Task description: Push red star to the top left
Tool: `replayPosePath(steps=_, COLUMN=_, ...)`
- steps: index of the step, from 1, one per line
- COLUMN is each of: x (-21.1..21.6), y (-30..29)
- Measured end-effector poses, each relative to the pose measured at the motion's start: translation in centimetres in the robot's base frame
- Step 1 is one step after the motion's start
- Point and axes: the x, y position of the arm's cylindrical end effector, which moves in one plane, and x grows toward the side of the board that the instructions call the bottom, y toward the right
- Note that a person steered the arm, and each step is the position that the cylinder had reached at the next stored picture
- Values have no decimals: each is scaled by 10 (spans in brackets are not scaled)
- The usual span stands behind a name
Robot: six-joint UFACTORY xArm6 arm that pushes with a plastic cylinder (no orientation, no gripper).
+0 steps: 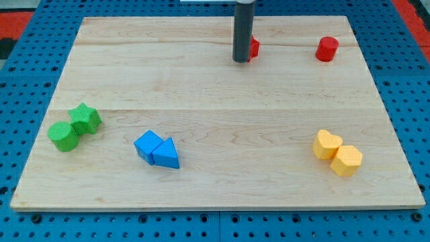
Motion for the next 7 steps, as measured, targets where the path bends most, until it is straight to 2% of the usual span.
replayPosePath(steps=1, x=-26, y=10)
replayPosePath(steps=3, x=12, y=5)
replayPosePath(steps=4, x=0, y=59)
replayPosePath(steps=5, x=-46, y=67)
replayPosePath(steps=7, x=-51, y=-7)
